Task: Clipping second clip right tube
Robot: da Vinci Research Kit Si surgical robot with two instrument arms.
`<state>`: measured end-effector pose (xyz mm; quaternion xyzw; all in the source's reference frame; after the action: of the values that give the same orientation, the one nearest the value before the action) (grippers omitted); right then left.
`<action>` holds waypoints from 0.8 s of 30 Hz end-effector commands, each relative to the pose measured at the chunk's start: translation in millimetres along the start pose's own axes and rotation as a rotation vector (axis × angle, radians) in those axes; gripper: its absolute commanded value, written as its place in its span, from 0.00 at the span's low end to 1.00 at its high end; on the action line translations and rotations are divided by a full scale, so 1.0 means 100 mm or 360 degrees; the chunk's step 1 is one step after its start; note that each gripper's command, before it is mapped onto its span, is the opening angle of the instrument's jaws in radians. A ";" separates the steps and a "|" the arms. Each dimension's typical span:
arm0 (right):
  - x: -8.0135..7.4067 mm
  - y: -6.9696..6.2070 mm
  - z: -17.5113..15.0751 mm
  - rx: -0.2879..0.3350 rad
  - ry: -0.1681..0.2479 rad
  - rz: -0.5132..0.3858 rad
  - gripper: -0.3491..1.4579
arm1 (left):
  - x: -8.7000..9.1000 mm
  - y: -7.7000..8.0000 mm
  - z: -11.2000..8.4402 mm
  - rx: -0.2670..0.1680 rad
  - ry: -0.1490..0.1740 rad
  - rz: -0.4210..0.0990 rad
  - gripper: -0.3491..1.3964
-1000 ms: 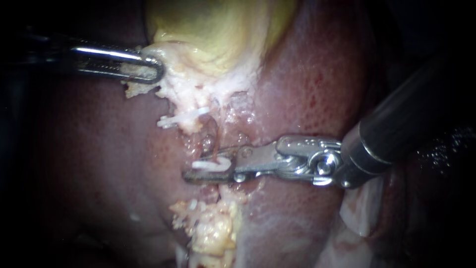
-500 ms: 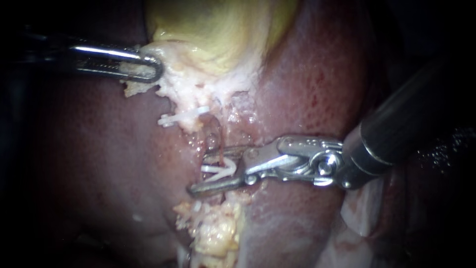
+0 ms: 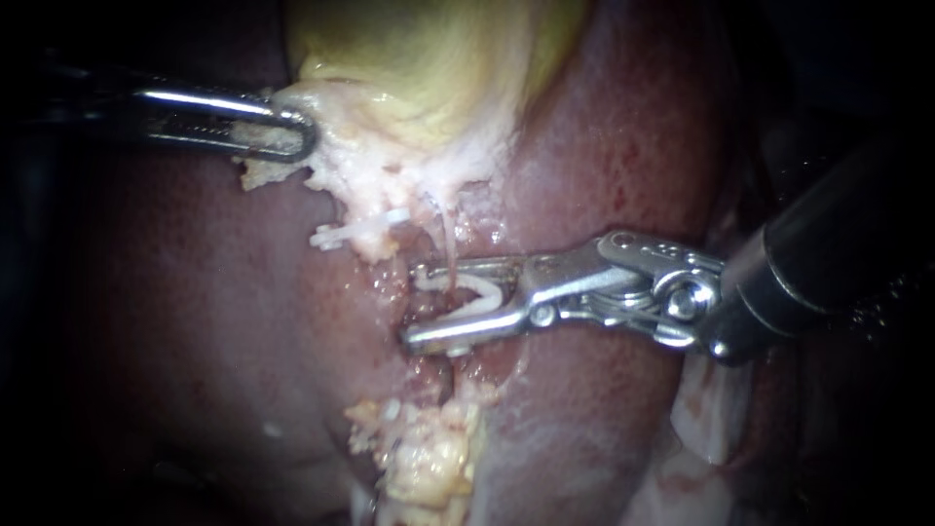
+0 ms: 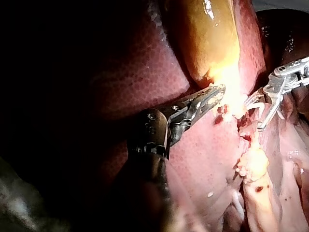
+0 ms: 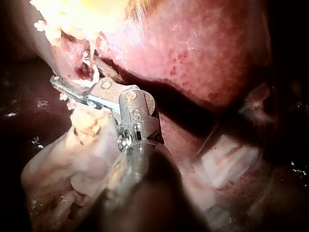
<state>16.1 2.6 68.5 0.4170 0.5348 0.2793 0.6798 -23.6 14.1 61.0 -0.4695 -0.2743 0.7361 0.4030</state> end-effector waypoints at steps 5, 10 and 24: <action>-0.006 0.000 0.002 0.0080 -0.0012 0.0081 0.46 | 0.000 0.001 0.000 0.0000 0.0000 -0.0001 0.00; -0.013 0.002 0.009 0.0107 -0.0031 0.0104 0.45 | 0.000 0.001 0.000 0.0000 0.0000 -0.0001 0.00; -0.012 -0.008 0.018 0.0141 0.0008 0.0132 0.45 | 0.001 0.001 0.000 0.0000 0.0000 -0.0001 0.00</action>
<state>17.4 0.7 68.2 0.4693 0.5309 0.2842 0.6459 -23.7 14.1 60.9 -0.4693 -0.2745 0.7361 0.4032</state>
